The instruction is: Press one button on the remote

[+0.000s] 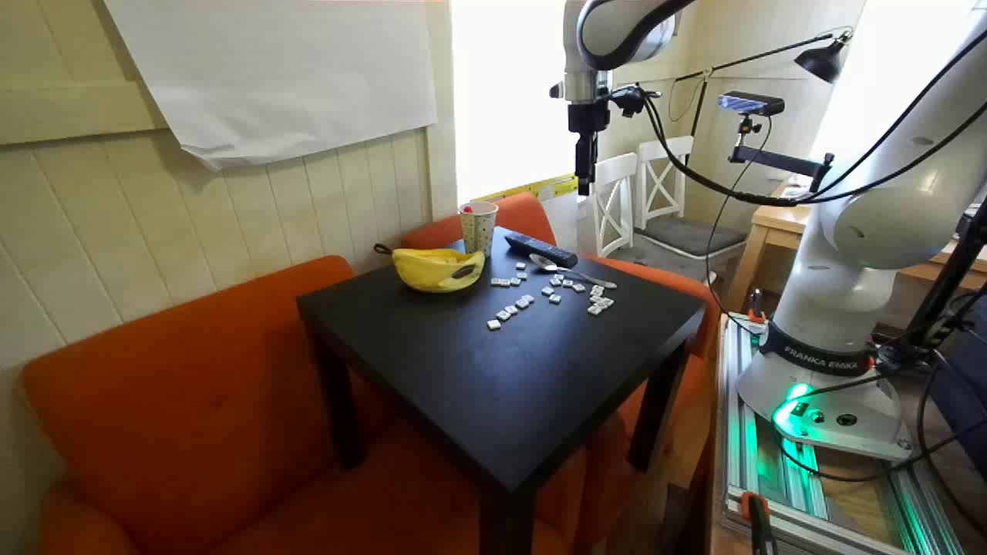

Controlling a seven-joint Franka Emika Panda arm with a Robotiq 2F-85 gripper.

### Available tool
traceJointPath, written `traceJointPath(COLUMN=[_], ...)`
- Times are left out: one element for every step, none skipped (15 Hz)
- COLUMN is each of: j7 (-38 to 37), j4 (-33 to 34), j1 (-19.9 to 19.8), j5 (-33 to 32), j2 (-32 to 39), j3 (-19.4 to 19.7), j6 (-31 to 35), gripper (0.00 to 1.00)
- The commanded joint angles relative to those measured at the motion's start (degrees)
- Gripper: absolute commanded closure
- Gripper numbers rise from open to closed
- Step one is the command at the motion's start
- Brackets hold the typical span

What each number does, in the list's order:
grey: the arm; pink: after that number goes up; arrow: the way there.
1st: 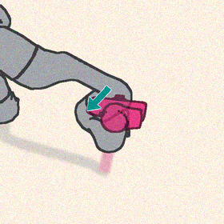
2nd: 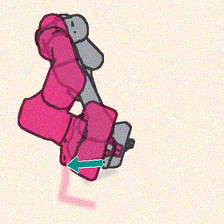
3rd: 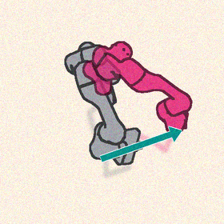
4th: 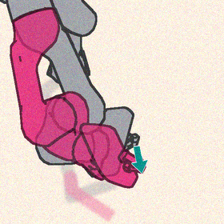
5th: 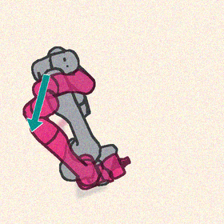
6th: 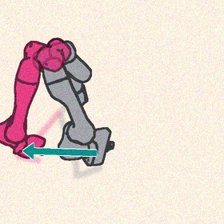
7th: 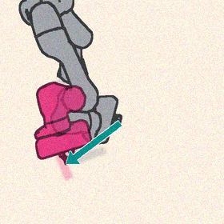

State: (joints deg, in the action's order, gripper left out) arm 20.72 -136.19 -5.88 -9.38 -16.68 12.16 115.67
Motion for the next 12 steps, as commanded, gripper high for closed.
traceJointPath(j7=[0.11, 0.11, 0.11, 0.11, -0.94, -2.09, -2.80, -3.82, -4.94, -6.03, -6.71, -8.10], j4=[0.06, 0.06, 0.06, 0.06, -0.56, -1.10, -1.46, -1.89, -2.38, -3.03, -3.65, -4.50], j1=[-0.47, -0.47, -0.47, -0.47, -0.48, -0.54, -0.56, -0.65, -0.76, -0.88, -0.93, -1.05], j5=[0.16, 0.16, 0.16, 0.16, 0.34, 0.47, 0.72, 0.88, 1.49, 2.03, 2.68, 3.44], j2=[0.04, 0.03, 0.03, 0.03, 0.06, 0.15, 0.23, 0.30, 0.36, 0.25, 0.20, 0.01], j3=[-0.46, -0.46, -0.46, -0.46, -0.65, -0.85, -0.93, -1.00, -0.90, -0.77, -0.60, -0.51], j6=[-0.07, -0.07, -0.07, -0.07, 0.29, 0.24, 0.06, 0.13, 0.29, 0.70, 1.11, 2.52], gripper=[0.00, 0.00, 0.00, 0.00, 0.00, 0.25, 0.26, 0.34, 0.41, 0.50, 0.56, 0.62])
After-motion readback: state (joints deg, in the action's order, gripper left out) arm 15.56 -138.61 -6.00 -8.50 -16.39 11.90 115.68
